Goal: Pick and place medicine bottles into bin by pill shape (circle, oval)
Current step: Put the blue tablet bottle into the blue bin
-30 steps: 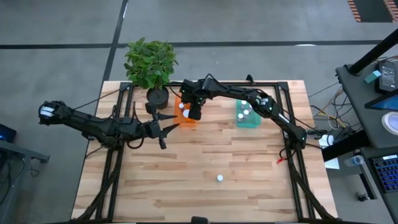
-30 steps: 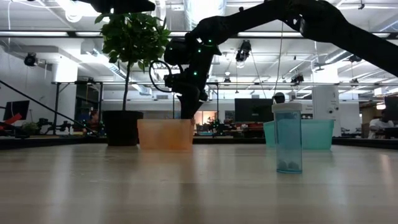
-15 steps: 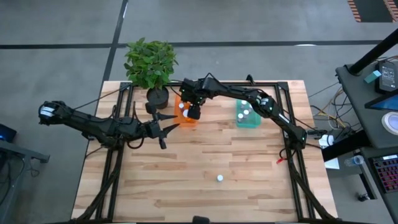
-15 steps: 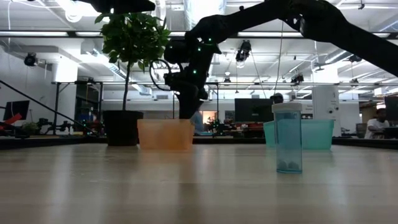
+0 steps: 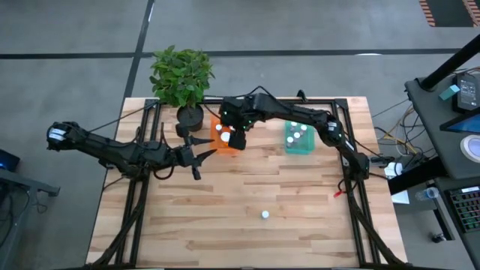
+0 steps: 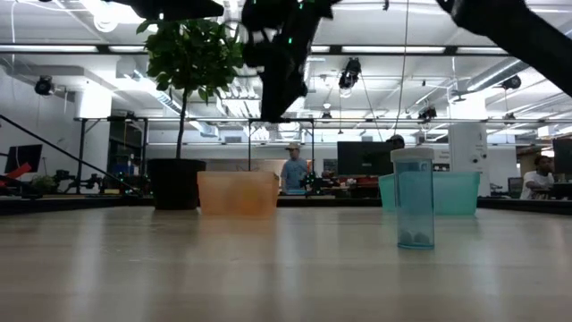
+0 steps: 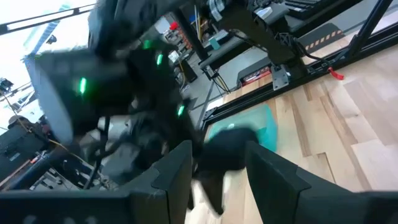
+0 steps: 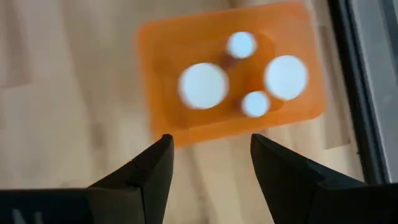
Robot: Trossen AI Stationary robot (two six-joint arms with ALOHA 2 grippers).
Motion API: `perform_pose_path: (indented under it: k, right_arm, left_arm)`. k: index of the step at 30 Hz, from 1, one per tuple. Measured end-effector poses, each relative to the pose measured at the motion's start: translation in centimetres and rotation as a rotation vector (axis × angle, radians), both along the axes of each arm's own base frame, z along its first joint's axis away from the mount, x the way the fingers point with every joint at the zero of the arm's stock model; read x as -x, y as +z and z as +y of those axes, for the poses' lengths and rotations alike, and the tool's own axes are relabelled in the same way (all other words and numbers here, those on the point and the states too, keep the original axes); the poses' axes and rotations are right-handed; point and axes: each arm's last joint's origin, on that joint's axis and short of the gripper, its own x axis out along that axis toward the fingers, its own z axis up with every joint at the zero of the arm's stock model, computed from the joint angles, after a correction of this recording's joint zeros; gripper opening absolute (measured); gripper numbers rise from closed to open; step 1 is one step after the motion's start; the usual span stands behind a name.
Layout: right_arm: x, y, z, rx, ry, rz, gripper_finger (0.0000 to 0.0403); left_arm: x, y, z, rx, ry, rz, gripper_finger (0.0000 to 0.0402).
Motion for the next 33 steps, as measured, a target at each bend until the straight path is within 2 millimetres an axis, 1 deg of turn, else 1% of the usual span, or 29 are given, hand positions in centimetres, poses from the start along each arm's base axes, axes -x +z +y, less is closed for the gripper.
perform_pose_path:
  k: [8, 13, 17, 21, 25, 29, 33]
  right_arm:
    - [1.3, 3.3, 6.7, -0.047, 0.03, -0.009, 0.0186]
    - [2.5, 5.2, 10.9, -0.101, 0.004, -0.032, 0.0183]
    - [3.2, 6.1, 14.3, -0.164, -0.052, -0.058, 0.0183]
    - [3.7, 6.2, 17.4, -0.258, -0.177, -0.065, 0.0182]
    - [4.0, 6.0, 20.0, -0.359, -0.317, -0.05, 0.0182]
    - [4.2, 5.6, 22.1, -0.479, -0.425, -0.004, 0.0182]
    - [4.7, 5.1, 24.1, -0.533, -0.541, 0.03, 0.0182]
  left_arm:
    - [-0.1, -0.1, 0.0, 0.003, -0.001, 0.001, 0.0132]
    - [-0.1, -0.1, 0.0, 0.024, -0.001, -0.006, 0.0132]
    - [-0.1, -0.1, -0.1, 0.025, -0.003, -0.006, 0.0132]
    - [-0.1, -0.1, -0.1, 0.026, -0.003, -0.007, 0.0132]
    - [-0.1, -0.1, -0.1, 0.026, -0.004, -0.007, 0.0132]
    - [-0.1, -0.1, -0.1, 0.028, -0.005, -0.007, 0.0132]
    - [-0.1, -0.1, -0.2, 0.049, -0.007, -0.015, 0.0132]
